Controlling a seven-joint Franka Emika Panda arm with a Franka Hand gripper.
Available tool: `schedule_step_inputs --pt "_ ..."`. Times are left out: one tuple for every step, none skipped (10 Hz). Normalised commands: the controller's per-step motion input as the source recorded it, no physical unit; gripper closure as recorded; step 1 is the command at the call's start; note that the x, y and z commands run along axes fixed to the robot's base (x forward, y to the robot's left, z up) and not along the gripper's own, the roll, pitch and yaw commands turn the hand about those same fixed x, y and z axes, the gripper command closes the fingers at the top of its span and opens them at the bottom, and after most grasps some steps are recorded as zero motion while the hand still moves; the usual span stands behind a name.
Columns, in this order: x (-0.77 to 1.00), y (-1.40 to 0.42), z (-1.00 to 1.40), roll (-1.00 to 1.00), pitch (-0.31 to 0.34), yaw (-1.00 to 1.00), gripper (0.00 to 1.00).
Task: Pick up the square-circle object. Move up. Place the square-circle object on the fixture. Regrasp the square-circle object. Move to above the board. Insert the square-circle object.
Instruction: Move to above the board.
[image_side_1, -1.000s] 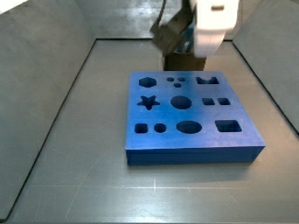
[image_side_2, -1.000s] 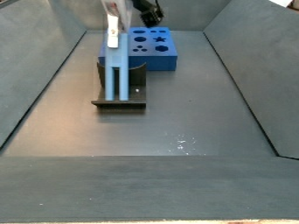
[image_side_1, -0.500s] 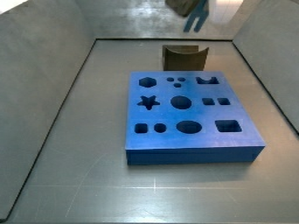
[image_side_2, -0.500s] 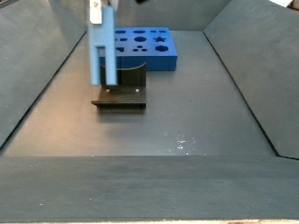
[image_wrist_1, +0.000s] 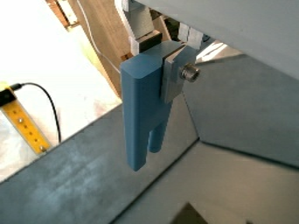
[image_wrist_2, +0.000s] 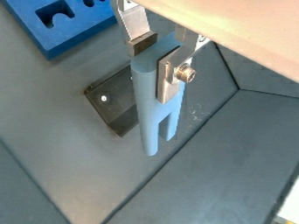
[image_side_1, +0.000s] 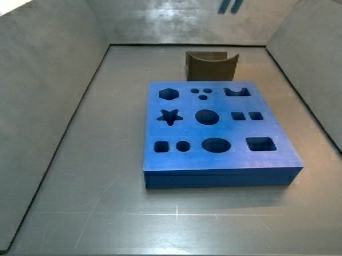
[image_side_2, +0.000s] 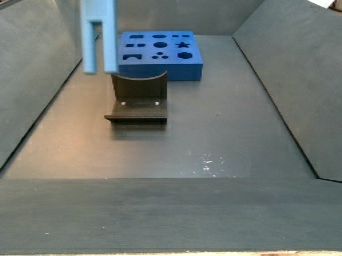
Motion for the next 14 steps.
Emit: schedule_step_inputs --pt "0.11 0.05 0.97 -0.09 0.183 0.07 1.00" --pt "0.09 0.03 0.87 -0.10 0.187 0.07 1.00" --pt "0.05 0.01 0.63 -0.09 0.198 0.07 1.00" --pt "0.04 0.00 0.54 -0.09 0.202 0.07 1.00" --pt "0.03 -0.01 0.35 -0.09 0.213 0.07 1.00" --pt "0.04 -0.01 0.21 -0.09 0.221 0.07 1.00" --pt "-0.74 -1.00 0.09 -0.44 0.070 1.00 1.00" --pt "-0.73 -1.00 0.09 -0.44 0.062 1.00 1.00" --pt "-0.75 -1.00 0.09 -0.43 0.026 1.00 1.00" --pt "-0.75 -1.00 0.08 -0.44 0.013 1.00 1.00" --pt "-0.75 -1.00 0.09 -0.44 -0.018 1.00 1.00" --pt "-0.76 -1.00 0.09 -0.43 -0.038 1.00 1.00" --pt "-0.77 -1.00 0.09 -0.43 -0.069 1.00 1.00" --pt "-0.77 -1.00 0.10 -0.43 -0.090 1.00 1.00"
